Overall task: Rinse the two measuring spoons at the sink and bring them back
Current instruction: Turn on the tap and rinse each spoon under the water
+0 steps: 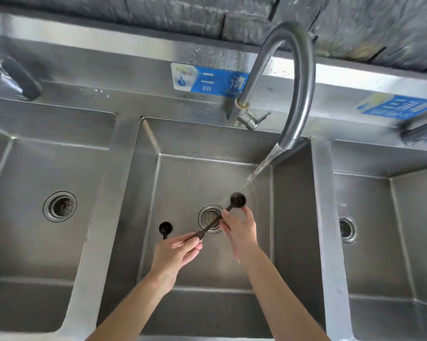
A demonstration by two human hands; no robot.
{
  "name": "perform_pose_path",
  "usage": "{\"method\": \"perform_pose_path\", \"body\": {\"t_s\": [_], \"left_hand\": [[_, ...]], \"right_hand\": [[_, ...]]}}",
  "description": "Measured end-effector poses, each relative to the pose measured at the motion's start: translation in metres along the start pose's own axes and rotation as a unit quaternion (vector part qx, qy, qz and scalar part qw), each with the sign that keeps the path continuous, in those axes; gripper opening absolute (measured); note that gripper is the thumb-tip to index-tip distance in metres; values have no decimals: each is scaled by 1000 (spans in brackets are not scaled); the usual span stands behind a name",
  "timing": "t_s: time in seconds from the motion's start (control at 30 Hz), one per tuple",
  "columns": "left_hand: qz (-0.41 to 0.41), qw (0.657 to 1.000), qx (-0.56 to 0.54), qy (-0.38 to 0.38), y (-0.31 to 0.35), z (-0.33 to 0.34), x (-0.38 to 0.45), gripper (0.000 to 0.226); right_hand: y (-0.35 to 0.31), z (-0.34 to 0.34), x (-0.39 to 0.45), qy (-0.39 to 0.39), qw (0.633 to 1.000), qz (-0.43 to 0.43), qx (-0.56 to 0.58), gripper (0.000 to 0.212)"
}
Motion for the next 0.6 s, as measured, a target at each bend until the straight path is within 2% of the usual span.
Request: {"method": "perform_pose_path", "body": {"t_s": [0.17,0.37,0.5,0.6], "left_hand": [[-11,1000,-14,0,10,18,-3,13],[-15,1000,-26,1,17,24,-6,17],[-11,1000,-22,-3,25,25,-6,18],[-14,1000,-25,2,28,24,-3,15]], "right_hand": [[-25,5,2,-13,1000,14,-17,63],[-43,12,3,-63,997,10,-48,49],[-50,15,10,-70,992,19,-99,60],[-52,11,22,-40,995,43,-83,44]]}}
Point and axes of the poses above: each hand's wrist, its own x-axis towards the middle knuckle, its own z-axis out of the palm, y = z × x, the point moved 8 cm from there along x, towards the middle knuckle, and after that the axes turned 5 degrees about y, right-handed, at the moved point
